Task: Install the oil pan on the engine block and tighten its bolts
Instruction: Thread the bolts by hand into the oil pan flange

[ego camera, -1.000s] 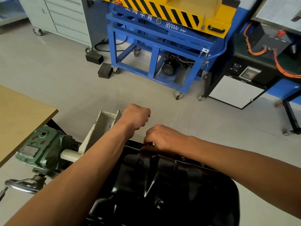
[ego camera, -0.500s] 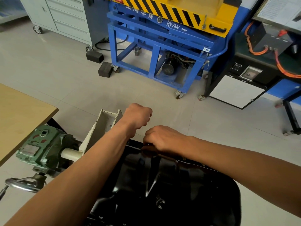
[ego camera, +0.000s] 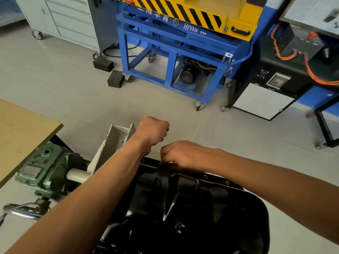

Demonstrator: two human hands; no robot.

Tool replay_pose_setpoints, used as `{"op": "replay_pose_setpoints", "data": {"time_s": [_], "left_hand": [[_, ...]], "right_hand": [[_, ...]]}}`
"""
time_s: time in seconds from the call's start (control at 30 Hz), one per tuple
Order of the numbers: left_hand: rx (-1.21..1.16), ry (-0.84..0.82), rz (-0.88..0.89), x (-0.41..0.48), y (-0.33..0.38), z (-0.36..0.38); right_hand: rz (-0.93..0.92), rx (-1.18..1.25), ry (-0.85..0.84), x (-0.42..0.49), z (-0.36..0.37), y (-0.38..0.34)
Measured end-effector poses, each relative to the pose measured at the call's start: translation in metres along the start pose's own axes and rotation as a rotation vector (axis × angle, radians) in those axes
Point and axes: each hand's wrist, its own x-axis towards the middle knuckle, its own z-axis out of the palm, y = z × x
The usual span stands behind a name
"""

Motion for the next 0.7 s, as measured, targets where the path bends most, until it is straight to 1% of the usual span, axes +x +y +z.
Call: {"op": "replay_pose_setpoints", "data": {"time_s": [0.13,0.23,0.3,0.47,0.53,0.63,0.7], "left_hand": [[-0.013,0.011,0.005,-0.002,0.0,0.0],[-0.018,0.014,0.004,-0.002,-0.001,0.001],[-0.016,0.015,0.004,-0.002,-0.001,0.001],[-0.017,0.018,0.005,-0.001,-0.001,0.0],[-0.021,0.018,0.008,-0.001,-0.002,0.0],[-0.019,0.02,0.012,-0.001,-0.001,0.001],[-0.021,0.021,0.009,-0.001,-0.002,0.001]], "right_hand": [[0.03,-0.008,0.0,0.005,-0.002,-0.007],[0.044,-0.099,-0.037,0.007,-0.003,-0.011],[0.035,-0.139,-0.05,0.007,-0.005,-0.012],[-0.029,-0.145,-0.057,0.0,-0.012,-0.011],[-0.009,-0.193,-0.064,0.004,-0.006,-0.012],[0.046,-0.197,-0.022,0.008,0.0,-0.009],[0.034,-0.132,0.01,0.005,-0.003,-0.006]]}}
